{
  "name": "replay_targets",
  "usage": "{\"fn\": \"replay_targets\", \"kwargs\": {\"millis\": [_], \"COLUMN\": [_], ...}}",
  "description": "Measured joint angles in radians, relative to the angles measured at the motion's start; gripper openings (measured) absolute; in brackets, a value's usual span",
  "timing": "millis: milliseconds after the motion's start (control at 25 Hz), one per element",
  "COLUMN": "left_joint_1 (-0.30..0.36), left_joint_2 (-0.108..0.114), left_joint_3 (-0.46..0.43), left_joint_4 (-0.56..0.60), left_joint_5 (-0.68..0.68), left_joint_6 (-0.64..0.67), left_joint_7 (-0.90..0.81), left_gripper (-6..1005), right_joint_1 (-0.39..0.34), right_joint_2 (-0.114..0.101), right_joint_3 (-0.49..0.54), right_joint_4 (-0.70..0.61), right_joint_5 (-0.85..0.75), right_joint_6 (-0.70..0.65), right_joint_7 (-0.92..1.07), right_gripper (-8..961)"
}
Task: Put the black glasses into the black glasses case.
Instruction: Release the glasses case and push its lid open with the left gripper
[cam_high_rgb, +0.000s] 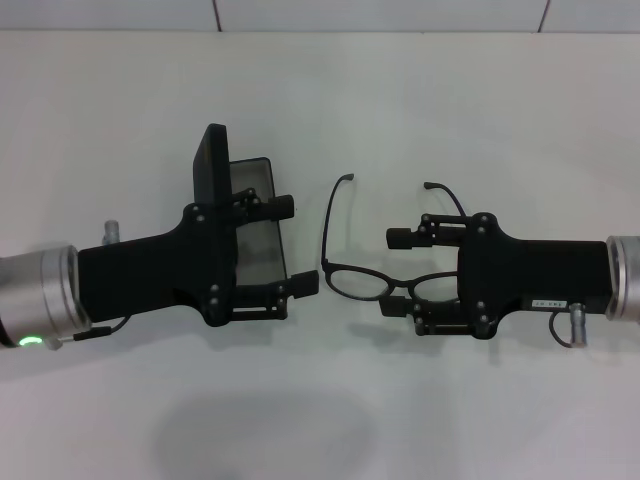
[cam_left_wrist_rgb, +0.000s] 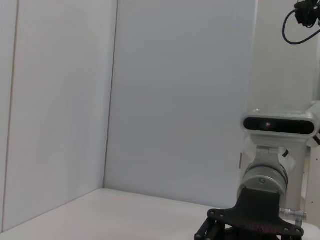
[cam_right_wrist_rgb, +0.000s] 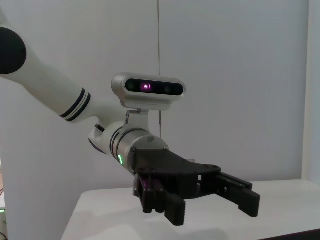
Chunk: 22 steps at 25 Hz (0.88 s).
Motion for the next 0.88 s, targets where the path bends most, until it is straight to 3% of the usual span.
{"fn": "replay_targets", "kwargs": {"millis": [520,640,720,800,880], "left_joint_1": [0.002,-0.018,-0.038,-0.054,-0.069], "left_joint_2": [-0.014,-0.006,0.016,0.032,0.032], "left_joint_3": [-0.036,-0.106,-0.124,-0.121,-0.122], "left_joint_4": [0.003,0.052,0.136,0.237,0.376], "left_joint_5": [-0.025,-0.019,0.026,0.119,0.28], "left_joint_6": [-0.011,-0.053,-0.13,-0.198,-0.232], "left_joint_7": [-0.056,-0.251,-0.484,-0.688,-0.934], "left_gripper": [881,880,879,877,876], "right_joint_1": [-0.002,-0.005,-0.009,-0.012,-0.019], "right_joint_2": [0.003,0.004,0.005,0.005,0.004], "right_joint_3": [-0.001,-0.001,-0.002,-0.003,-0.003], "right_joint_4": [0.006,0.007,0.006,0.006,0.006], "right_joint_5": [0.0,0.0,0.0,0.0,0.0], "right_joint_6": [0.0,0.0,0.0,0.0,0.0], "right_joint_7": [0.0,0.0,0.0,0.0,0.0], "right_gripper": [676,676,676,676,676]}}
